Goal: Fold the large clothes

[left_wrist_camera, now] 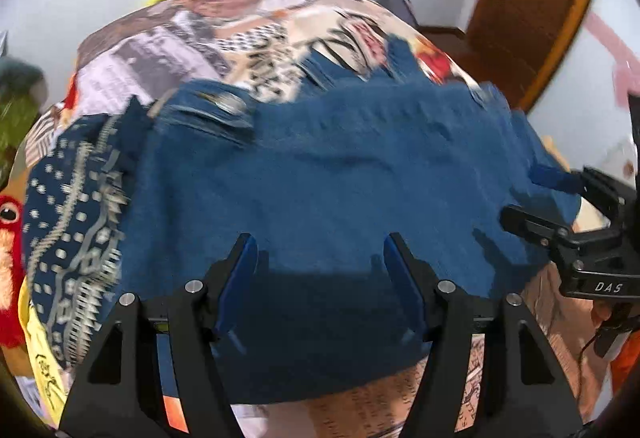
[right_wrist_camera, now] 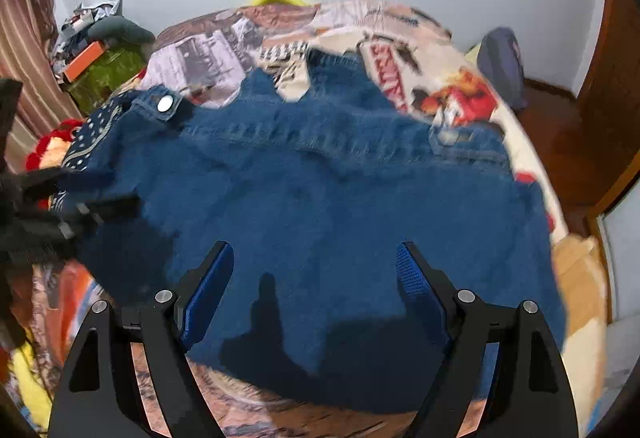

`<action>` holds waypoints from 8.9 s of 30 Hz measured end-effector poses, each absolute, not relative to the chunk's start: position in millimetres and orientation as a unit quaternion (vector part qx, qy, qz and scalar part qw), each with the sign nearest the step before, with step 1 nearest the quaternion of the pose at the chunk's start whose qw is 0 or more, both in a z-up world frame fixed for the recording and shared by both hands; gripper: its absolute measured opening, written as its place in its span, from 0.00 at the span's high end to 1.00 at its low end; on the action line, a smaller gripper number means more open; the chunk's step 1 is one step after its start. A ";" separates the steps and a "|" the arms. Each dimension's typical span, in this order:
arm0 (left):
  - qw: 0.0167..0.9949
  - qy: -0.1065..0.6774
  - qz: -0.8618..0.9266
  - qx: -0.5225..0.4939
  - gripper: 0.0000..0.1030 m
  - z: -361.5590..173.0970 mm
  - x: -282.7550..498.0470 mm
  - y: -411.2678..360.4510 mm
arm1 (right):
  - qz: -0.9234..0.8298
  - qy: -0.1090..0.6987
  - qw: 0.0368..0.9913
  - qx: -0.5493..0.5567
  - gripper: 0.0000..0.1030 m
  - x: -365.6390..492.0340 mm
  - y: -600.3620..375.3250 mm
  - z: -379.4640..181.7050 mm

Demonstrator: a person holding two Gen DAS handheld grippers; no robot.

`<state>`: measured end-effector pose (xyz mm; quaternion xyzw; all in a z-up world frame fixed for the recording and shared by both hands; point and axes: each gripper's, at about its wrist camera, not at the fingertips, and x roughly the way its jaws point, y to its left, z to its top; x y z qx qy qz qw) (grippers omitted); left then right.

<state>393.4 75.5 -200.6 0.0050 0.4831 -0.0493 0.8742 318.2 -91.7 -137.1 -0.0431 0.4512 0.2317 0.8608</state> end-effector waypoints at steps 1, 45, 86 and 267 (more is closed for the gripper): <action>0.873 0.484 -0.052 0.009 0.37 -207.6 390.7 69.2 | 0.230 0.464 0.854 -0.042 0.22 317.4 -91.8 -144.6; 0.860 0.443 0.129 -0.218 0.29 -198.6 293.1 203.8 | 0.129 0.388 0.911 -0.059 0.22 256.1 -161.8 -87.2; 0.909 0.329 -0.045 -0.250 0.74 -103.6 373.6 98.8 | 0.166 0.428 0.885 -0.075 0.21 257.3 -123.0 -100.8; 0.789 0.536 -0.148 -0.261 0.23 -262.8 432.9 99.5 | 0.313 0.582 0.735 0.151 0.33 389.6 -153.4 -204.0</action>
